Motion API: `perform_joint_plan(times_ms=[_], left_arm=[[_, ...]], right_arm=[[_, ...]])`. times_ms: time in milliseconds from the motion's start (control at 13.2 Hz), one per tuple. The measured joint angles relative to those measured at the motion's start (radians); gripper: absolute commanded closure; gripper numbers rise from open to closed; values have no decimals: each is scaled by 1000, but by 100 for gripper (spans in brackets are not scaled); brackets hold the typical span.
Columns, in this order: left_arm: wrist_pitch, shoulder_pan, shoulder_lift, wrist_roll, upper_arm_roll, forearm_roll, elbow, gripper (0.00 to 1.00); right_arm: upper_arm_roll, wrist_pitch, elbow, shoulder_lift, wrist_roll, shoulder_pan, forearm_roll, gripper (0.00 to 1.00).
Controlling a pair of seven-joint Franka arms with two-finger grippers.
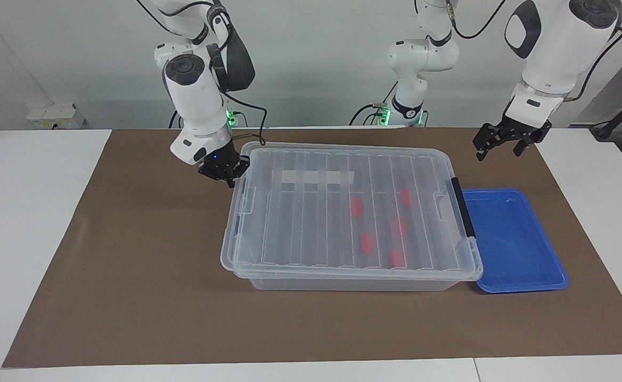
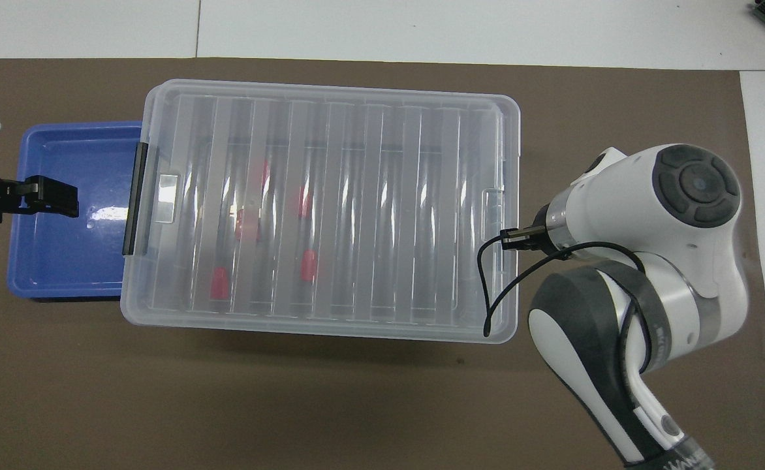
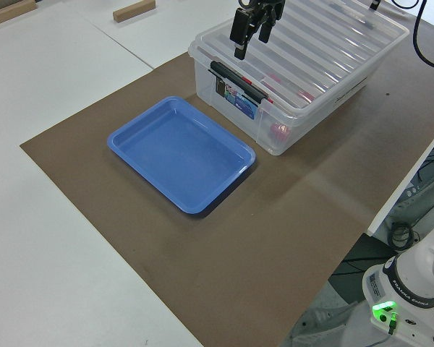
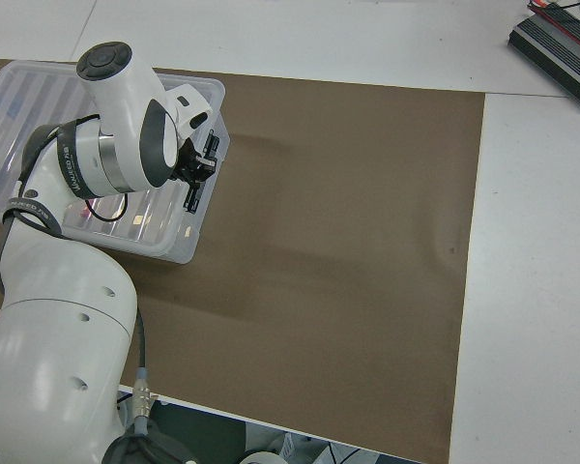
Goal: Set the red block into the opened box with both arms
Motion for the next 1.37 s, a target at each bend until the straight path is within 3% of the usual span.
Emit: perform_joint_plan(times_ms=[532, 608, 684, 760, 1064, 1368], left_arm=[[0, 4, 0, 0, 0, 0, 0, 0], [0, 4, 0, 0, 0, 0, 0, 0], [0, 4, 0, 0, 0, 0, 0, 0], [0, 4, 0, 0, 0, 0, 0, 0], [0, 4, 0, 0, 0, 0, 0, 0], [0, 4, 0, 0, 0, 0, 0, 0]], right_arm=[[-11, 0, 27, -10, 2, 4, 1, 100], [-13, -6, 30, -19, 3, -13, 1, 82], [-14, -24, 30, -31, 4, -38, 1, 37], [-16, -46, 30, -43, 5, -67, 1, 0], [-19, -92, 30, -74, 6, -176, -10, 0], [-21, -94, 47, -91, 6, -247, -119, 0]])
